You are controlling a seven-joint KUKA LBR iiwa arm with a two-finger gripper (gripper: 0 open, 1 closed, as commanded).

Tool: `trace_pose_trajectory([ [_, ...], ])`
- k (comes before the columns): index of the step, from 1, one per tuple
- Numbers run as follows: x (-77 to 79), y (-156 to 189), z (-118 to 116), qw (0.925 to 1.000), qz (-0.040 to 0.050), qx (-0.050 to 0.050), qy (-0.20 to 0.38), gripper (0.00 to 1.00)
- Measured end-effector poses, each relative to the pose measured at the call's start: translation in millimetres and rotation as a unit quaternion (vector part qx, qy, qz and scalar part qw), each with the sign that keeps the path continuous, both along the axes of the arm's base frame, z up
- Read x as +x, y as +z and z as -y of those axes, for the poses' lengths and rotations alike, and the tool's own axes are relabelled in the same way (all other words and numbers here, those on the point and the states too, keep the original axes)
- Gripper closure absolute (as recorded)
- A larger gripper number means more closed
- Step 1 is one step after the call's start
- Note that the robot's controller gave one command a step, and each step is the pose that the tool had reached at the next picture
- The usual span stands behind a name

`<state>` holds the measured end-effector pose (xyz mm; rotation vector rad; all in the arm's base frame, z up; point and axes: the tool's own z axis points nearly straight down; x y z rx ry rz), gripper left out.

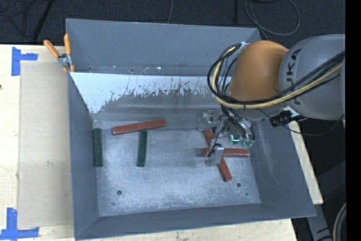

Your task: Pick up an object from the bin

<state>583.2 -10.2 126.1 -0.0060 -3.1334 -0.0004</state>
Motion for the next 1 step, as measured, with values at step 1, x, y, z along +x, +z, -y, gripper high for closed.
trace_pose_trajectory([
  [1, -11.1, -58.5, 62.3, 0.9994, 0.0048, 0.000, 0.033, 0.00],
])
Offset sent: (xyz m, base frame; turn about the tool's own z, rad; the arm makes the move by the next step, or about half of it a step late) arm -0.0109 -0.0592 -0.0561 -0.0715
